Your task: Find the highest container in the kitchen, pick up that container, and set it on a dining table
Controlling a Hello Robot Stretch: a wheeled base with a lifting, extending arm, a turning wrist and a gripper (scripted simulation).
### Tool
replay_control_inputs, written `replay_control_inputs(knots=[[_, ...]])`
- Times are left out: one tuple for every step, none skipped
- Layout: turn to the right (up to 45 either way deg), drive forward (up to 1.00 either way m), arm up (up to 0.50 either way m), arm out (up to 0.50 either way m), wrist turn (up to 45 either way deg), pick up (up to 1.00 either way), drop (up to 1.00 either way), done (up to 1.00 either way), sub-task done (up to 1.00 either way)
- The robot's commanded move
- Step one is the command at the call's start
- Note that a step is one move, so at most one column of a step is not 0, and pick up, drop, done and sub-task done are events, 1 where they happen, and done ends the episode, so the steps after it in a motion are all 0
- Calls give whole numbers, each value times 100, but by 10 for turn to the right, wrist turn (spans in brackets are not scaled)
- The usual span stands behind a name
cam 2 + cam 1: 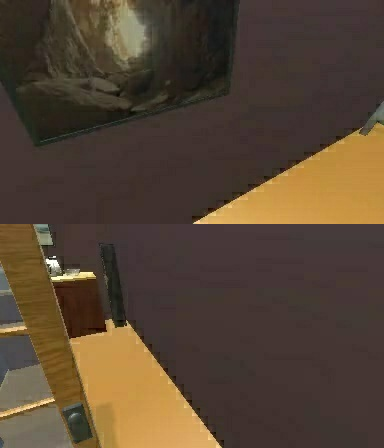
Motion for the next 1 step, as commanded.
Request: replay_control_inputs(knots=[[0,65,0,0,0,0,0,0,0]])
